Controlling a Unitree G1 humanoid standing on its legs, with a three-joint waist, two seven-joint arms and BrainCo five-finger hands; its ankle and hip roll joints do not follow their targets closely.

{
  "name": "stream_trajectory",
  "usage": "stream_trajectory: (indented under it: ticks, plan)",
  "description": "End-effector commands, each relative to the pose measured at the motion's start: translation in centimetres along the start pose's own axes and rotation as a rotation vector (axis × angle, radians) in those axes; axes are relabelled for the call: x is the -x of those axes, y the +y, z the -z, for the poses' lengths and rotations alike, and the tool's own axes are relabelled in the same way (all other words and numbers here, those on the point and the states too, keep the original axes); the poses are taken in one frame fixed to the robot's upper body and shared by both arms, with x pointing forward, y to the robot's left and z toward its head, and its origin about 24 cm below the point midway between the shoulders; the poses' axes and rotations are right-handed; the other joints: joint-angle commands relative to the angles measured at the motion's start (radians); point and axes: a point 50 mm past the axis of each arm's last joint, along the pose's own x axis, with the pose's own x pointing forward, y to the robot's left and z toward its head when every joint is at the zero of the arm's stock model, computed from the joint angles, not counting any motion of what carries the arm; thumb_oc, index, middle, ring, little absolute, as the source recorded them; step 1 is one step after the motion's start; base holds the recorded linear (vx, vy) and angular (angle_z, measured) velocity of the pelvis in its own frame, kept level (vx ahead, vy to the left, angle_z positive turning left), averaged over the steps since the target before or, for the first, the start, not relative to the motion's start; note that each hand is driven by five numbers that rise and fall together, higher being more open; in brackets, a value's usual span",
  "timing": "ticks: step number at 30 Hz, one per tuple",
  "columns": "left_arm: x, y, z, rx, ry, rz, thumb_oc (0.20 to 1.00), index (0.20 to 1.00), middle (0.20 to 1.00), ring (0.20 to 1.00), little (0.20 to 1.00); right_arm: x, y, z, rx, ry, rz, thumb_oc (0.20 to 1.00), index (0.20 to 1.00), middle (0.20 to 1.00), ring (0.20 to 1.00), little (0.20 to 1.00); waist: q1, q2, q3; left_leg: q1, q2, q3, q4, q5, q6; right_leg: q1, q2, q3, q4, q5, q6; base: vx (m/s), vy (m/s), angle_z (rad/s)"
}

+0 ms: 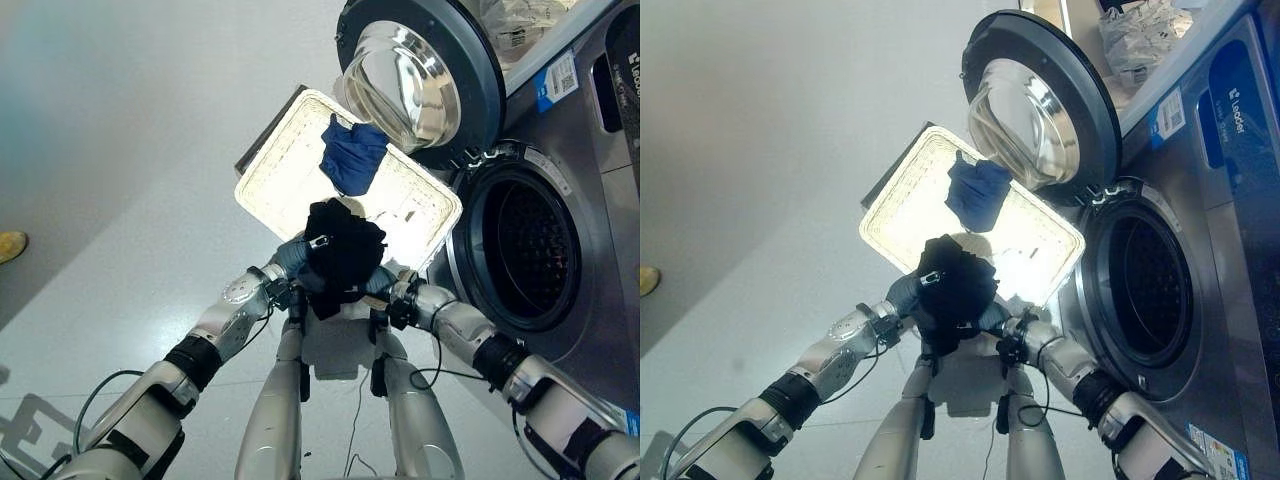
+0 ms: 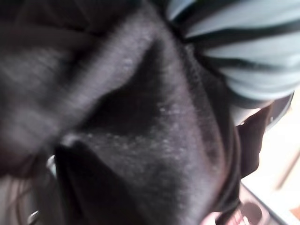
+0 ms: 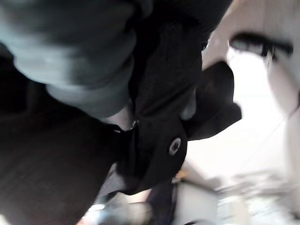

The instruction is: Put the clothes into the washing machine.

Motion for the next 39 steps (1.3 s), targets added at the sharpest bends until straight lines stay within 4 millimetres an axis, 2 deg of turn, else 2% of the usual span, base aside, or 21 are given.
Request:
stream_trajectory:
  ticks: [1,4,10,20,23,27,28,29,36,39]
  plan:
    - [-0.3,-0.9,-0.3,-0.036,-0.069,-0.086,0.200,0.200,0.200,0.200,0.200,-0.5,1.7,-4.7,-0.197,-0.343,-0.102,0.200,0.200,0.200,0.200,0.200,-0.019,0.005,-0.020,-0.020,-0.096,0.093,0.097,-0.125,0.012,-0.045,0.032,-0.022,-0.007,0.000,0.025,0.00,-0.011,-0.17]
    - [0.3,0.2,0.8,-0.043,-0.043,-0.223,0.200,0.200,0.200,0.200,0.200,0.0,1.3,-5.1,-0.301,-0.443,-0.093,0.200,0.200,0.200,0.200,0.200,-0.022,0.011,-0.020,-0.031,-0.095,0.097,0.092,-0.122,0.011,-0.058,0.031,-0.023,-0.010,0.002,0.026,0.01,-0.012,-0.14]
    - [1.4,1.4,2.3,-0.062,0.008,-0.368,0.200,0.200,0.200,0.200,0.200,0.6,0.7,-5.8,-0.381,-0.568,-0.075,0.200,0.200,0.200,0.200,0.200,-0.025,0.021,-0.020,-0.045,-0.092,0.106,0.083,-0.118,0.008,-0.077,0.028,-0.028,-0.020,0.011,0.029,0.01,-0.025,-0.15]
    - [1.9,1.3,3.8,-0.169,0.081,-0.369,0.200,0.200,0.200,0.200,0.200,0.8,0.2,-6.3,-0.366,-0.612,-0.032,0.200,0.200,0.200,0.200,0.200,-0.029,0.031,-0.020,-0.067,-0.092,0.115,0.095,-0.120,0.008,-0.100,0.028,-0.017,-0.021,0.018,0.029,0.02,-0.006,-0.10]
    - [1.7,0.9,4.0,-0.325,0.138,-0.341,0.200,0.200,0.200,0.200,0.200,0.6,0.4,-6.1,-0.331,-0.570,-0.060,0.200,0.200,0.200,0.200,0.200,-0.032,0.033,-0.020,-0.078,-0.094,0.114,0.110,-0.125,0.010,-0.111,0.031,-0.008,-0.012,0.016,0.028,0.04,-0.023,-0.05]
    - [1.5,0.9,4.0,-0.422,0.176,-0.332,0.200,0.200,0.200,0.200,0.200,0.2,1.1,-5.7,-0.280,-0.494,-0.121,0.200,0.200,0.200,0.200,0.200,-0.033,0.034,-0.020,-0.083,-0.098,0.103,0.126,-0.130,0.011,-0.112,0.035,0.003,-0.001,0.010,0.027,0.02,-0.039,-0.05]
    - [1.4,0.9,4.0,-0.459,0.186,-0.328,0.200,0.200,0.200,0.200,0.200,0.0,1.4,-5.5,-0.256,-0.457,-0.145,0.464,0.464,0.464,0.464,0.464,-0.034,0.033,-0.020,-0.088,-0.101,0.096,0.137,-0.133,0.012,-0.116,0.038,0.010,0.008,0.006,0.025,0.02,-0.066,-0.08]
    - [1.2,0.8,3.8,-0.471,0.188,-0.323,0.200,0.200,0.200,0.200,0.200,-0.2,1.7,-5.3,-0.236,-0.419,-0.171,1.000,1.000,1.000,1.000,1.000,-0.035,0.031,-0.020,-0.095,-0.105,0.089,0.145,-0.132,0.013,-0.122,0.040,0.017,0.016,0.005,0.024,0.03,-0.074,-0.08]
    - [0.7,0.3,4.1,-0.518,0.204,-0.306,0.200,0.200,0.200,0.200,0.200,-0.7,3.7,-3.1,-0.080,-0.166,-0.369,1.000,1.000,1.000,1.000,1.000,-0.032,0.021,-0.020,-0.099,-0.108,0.070,0.160,-0.136,0.015,-0.120,0.048,0.029,0.028,-0.004,0.025,0.02,-0.056,-0.03]
    - [0.6,0.2,4.0,-0.516,0.196,-0.310,0.200,0.200,0.200,0.200,0.200,-0.8,4.2,-2.8,-0.025,-0.118,-0.416,1.000,1.000,1.000,1.000,1.000,-0.029,0.016,-0.020,-0.102,-0.108,0.068,0.163,-0.136,0.014,-0.120,0.047,0.025,0.028,-0.005,0.027,0.01,-0.057,0.03]
